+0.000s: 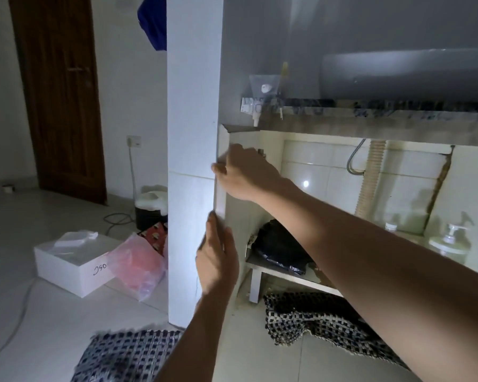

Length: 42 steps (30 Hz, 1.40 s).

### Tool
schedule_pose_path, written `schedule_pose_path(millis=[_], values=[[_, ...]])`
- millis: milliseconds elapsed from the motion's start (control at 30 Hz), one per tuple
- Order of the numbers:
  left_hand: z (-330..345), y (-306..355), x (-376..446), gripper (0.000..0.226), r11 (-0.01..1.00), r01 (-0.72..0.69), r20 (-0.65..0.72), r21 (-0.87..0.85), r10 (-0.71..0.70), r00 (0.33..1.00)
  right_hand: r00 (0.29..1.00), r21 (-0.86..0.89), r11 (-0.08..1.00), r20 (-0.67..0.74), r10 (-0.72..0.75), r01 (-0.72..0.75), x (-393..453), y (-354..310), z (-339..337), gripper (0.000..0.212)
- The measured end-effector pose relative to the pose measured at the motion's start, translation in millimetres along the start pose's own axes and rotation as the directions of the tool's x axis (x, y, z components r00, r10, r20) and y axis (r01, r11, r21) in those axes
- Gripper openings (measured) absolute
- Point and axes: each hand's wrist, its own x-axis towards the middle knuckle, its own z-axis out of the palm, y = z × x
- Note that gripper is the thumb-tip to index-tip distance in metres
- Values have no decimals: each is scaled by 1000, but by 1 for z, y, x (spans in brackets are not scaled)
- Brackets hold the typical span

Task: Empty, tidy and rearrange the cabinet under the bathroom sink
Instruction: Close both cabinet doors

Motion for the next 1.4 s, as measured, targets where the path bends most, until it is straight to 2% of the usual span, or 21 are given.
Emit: schedule_pose_path(millis=[133, 267, 367, 467, 600, 733, 900, 1000, 1167, 1267, 1400], values=[[10, 17, -17, 50, 993, -114, 212, -32, 119, 970, 994, 30, 997, -70, 78, -76, -18, 34, -10, 32], [38, 28, -30, 64, 966, -230, 415, -121, 260, 872, 983, 44, 992, -139, 121, -116, -49, 76, -37, 29], [68, 38, -43, 65, 939, -324, 505, -114, 335, 795, 966, 83, 979, -163, 200, -188, -62, 113, -55, 20], [107, 51, -52, 64, 927, -369, 572, -59, 334, 749, 946, 76, 969, -209, 248, -237, -69, 156, -72, 21], [165, 72, -55, 71, 895, -444, 598, 40, 334, 728, 913, 123, 957, -288, 288, -264, -70, 217, -82, 26], [220, 80, -57, 86, 841, -520, 536, 150, 373, 757, 895, 116, 955, -333, 298, -275, -62, 272, -83, 29], [274, 80, -47, 98, 780, -563, 502, 273, 384, 775, 873, 88, 933, -330, 359, -350, -40, 318, -87, 30], [298, 85, -35, 98, 786, -547, 506, 286, 361, 783, 843, 176, 901, -319, 433, -396, -20, 340, -88, 34], [327, 83, -5, 91, 747, -618, 558, 245, 413, 720, 821, 256, 870, -298, 486, -422, 5, 377, -84, 33], [337, 76, 9, 89, 694, -663, 589, 282, 421, 690, 803, 364, 834, -286, 524, -415, 22, 386, -81, 30], [346, 73, 24, 91, 633, -701, 631, 329, 405, 661, 768, 443, 785, -276, 578, -432, 39, 394, -76, 37]])
